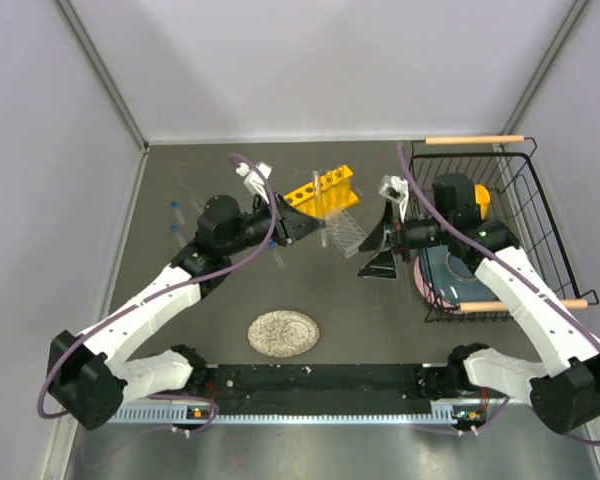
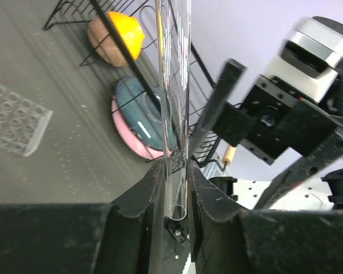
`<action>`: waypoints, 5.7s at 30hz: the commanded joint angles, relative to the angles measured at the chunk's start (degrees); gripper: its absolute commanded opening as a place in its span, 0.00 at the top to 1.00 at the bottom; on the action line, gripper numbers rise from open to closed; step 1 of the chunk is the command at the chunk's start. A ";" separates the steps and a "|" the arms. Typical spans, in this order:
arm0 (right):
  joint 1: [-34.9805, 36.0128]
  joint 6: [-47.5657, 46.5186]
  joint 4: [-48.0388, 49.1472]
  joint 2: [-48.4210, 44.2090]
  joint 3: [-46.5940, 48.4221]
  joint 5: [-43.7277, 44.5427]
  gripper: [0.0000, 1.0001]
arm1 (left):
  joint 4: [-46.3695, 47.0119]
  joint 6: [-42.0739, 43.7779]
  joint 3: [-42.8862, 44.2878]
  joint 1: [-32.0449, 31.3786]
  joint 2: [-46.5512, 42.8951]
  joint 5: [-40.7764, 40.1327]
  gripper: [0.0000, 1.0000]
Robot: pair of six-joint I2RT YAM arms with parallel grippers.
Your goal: Organize the chemistry lab equipment
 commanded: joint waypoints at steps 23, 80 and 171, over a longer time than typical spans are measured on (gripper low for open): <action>4.78 40.79 28.98 6.32 -1.23 5.74 0.60 | 10.24 -3.10 1.86 -15.19 2.66 -22.21 0.92; 6.10 -8.43 4.19 -1.77 -8.35 3.98 0.91 | -23.86 9.91 21.10 -6.93 10.04 8.20 0.59; -29.06 -18.62 3.67 -13.90 -15.47 -0.15 0.01 | -33.09 44.01 44.48 1.24 38.08 -29.60 0.99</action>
